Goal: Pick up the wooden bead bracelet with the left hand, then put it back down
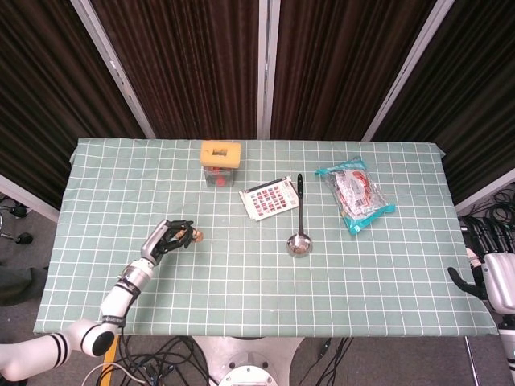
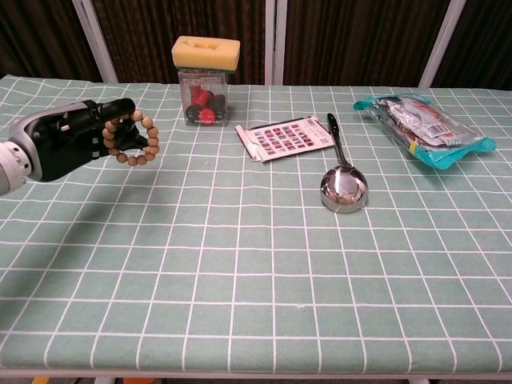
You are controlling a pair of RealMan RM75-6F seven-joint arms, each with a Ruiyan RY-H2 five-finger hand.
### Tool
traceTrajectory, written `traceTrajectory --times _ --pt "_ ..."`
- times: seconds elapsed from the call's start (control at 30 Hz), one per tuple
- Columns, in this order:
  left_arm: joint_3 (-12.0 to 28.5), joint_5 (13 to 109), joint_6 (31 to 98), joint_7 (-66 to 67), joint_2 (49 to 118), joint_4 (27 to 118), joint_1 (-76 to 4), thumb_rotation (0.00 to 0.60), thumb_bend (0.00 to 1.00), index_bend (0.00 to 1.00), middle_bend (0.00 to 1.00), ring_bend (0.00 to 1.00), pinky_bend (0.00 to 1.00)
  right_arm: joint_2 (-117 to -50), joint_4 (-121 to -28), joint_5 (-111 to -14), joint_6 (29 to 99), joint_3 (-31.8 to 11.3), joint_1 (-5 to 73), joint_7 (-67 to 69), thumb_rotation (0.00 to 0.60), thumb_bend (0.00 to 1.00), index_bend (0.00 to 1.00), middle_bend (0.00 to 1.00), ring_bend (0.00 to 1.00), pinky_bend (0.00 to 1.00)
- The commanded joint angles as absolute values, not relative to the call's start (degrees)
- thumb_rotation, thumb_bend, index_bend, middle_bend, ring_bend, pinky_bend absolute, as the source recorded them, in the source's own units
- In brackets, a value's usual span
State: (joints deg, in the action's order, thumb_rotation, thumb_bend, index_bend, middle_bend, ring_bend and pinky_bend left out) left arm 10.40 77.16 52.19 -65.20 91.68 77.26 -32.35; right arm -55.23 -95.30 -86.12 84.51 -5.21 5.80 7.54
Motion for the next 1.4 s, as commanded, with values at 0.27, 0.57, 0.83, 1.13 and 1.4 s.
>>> traceTrajectory --times 0.27,0.57,0.83,1.13,1.4 --pt "10.41 78.23 52.93 -65.17 91.71 77.51 -32.15 0.422 0.58 0.61 0.70 0.41 0.13 -55.10 -95.17 -86.25 84.73 -5.27 5.74 7.90 0.600 0.16 0.00 0.09 0.00 0.00" --pt "10.40 79.24 53.71 -65.31 91.94 77.40 -32.31 0.375 0.66 0.57 0.67 0.41 0.13 -55.05 -95.17 -86.25 84.75 -5.10 5.55 8.23 0.600 0.15 0.00 0.09 0.00 0.00" --pt "10.18 79.83 54.20 -65.41 92.07 77.35 -32.37 0.354 0.73 0.56 0.66 0.41 0.13 -54.88 -95.29 -86.17 84.60 -5.07 5.54 8.31 0.600 0.15 0.00 0.09 0.00 0.00" --pt "9.78 80.75 54.67 -65.68 92.32 76.97 -32.66 0.351 0.82 0.51 0.62 0.41 0.13 -54.80 -95.36 -85.91 84.30 -5.08 5.58 8.44 0.600 0.15 0.00 0.09 0.00 0.00" --pt "10.07 80.71 55.39 -66.11 92.32 76.90 -32.72 0.158 0.60 0.47 0.58 0.40 0.14 -54.89 -95.19 -85.68 83.91 -5.05 5.66 8.67 0.600 0.15 0.00 0.09 0.00 0.00"
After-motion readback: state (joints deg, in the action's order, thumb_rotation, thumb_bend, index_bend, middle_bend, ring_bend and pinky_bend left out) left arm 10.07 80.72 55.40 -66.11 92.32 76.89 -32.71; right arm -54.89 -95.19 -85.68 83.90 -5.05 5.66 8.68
